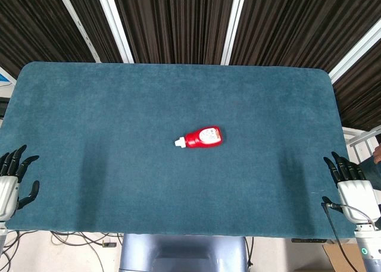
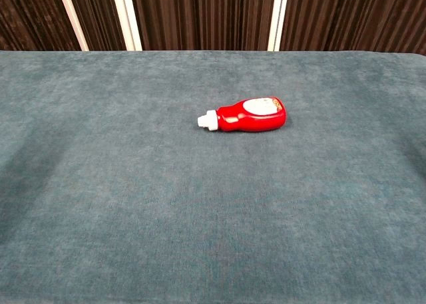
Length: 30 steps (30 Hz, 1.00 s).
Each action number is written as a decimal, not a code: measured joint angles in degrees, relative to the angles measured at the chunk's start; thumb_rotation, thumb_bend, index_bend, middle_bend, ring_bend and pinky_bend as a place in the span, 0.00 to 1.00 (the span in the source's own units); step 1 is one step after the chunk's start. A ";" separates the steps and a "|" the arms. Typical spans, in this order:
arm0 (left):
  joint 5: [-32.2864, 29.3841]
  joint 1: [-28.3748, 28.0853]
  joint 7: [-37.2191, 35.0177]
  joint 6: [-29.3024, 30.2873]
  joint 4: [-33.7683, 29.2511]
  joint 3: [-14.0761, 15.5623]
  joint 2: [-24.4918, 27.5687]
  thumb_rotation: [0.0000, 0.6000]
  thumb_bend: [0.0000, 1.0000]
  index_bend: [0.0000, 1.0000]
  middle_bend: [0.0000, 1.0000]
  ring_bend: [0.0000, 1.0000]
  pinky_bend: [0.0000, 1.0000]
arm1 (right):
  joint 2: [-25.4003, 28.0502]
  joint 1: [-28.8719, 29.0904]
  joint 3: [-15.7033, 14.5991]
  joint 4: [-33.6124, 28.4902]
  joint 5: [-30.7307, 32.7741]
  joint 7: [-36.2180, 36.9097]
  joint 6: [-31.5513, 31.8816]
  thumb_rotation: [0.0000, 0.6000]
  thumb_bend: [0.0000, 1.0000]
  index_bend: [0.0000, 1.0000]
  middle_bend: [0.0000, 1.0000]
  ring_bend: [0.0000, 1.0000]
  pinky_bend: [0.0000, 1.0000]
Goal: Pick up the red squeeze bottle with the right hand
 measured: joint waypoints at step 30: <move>-0.11 0.13 -0.34 -0.01 -0.12 -0.02 -0.06 1.00 0.45 0.17 0.00 0.00 0.00 | 1.01 0.14 0.08 -0.71 0.66 3.80 -1.88 1.00 0.14 0.09 0.06 0.12 0.18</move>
